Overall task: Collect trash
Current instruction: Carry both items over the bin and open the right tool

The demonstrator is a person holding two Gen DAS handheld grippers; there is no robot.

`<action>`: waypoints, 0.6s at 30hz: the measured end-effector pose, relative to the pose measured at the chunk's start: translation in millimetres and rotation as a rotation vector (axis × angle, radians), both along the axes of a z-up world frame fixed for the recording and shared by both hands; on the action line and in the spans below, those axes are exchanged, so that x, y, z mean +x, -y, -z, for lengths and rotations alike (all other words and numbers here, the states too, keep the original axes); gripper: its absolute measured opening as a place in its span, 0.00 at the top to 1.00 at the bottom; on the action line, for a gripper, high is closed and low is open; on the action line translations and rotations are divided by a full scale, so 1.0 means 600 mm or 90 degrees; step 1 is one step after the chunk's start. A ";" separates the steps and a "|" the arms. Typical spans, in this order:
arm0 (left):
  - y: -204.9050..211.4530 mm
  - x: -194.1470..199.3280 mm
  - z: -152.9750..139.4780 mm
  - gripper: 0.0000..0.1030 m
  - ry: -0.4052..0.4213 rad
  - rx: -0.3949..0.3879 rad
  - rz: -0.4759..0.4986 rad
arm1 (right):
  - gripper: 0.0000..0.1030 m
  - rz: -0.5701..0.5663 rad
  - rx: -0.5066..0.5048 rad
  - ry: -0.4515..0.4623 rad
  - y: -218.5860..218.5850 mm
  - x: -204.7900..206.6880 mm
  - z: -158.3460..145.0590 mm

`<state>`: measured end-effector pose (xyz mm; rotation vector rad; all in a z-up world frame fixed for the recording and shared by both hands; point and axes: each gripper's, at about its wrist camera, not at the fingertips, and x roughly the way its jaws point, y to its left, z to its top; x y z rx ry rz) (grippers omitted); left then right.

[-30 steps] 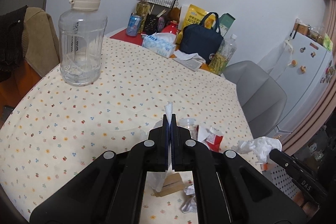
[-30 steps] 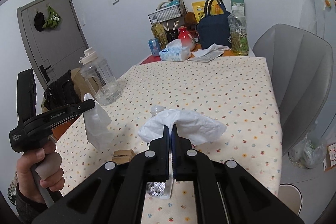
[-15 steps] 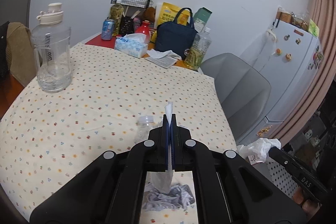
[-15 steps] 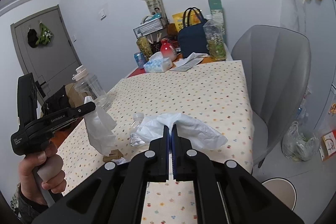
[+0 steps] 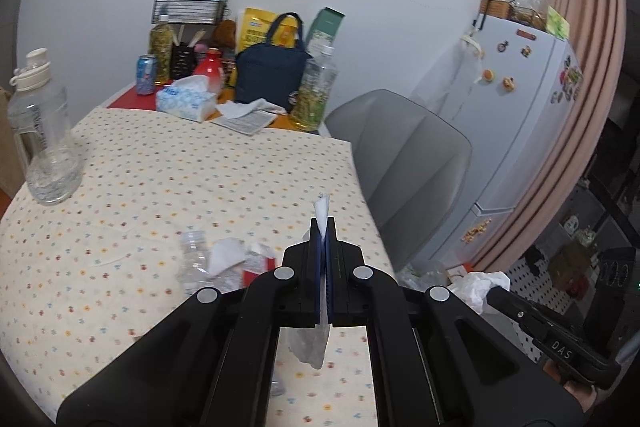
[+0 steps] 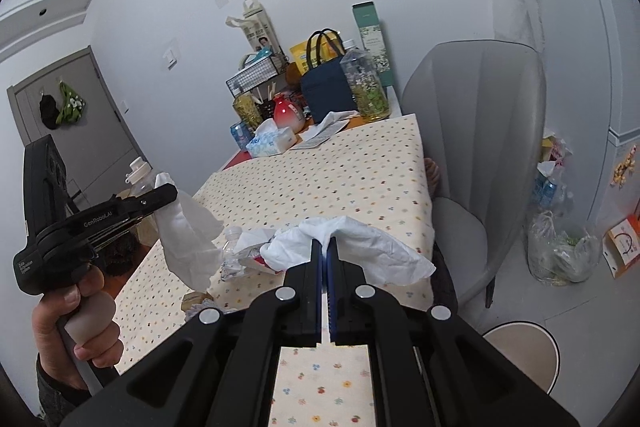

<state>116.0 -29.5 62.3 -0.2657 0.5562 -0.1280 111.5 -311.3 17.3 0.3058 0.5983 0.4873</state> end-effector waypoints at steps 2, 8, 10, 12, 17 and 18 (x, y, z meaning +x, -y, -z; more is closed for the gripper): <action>0.025 0.006 0.002 0.97 -0.001 0.001 0.017 | 0.97 0.009 0.005 -0.003 0.018 -0.002 0.004; 0.100 0.032 0.023 0.97 -0.021 0.005 0.062 | 0.97 0.047 0.014 -0.016 0.085 -0.006 0.028; 0.125 0.043 0.033 0.97 -0.030 0.011 0.074 | 0.97 0.059 0.018 -0.024 0.108 -0.006 0.041; 0.149 0.052 0.043 0.97 -0.037 0.014 0.085 | 0.97 0.067 0.021 -0.031 0.124 -0.004 0.051; 0.214 0.077 0.077 0.97 -0.065 0.019 0.117 | 0.97 0.096 0.031 -0.061 0.174 0.001 0.093; 0.227 0.082 0.084 0.97 -0.071 0.020 0.125 | 0.97 0.100 0.031 -0.066 0.181 0.003 0.100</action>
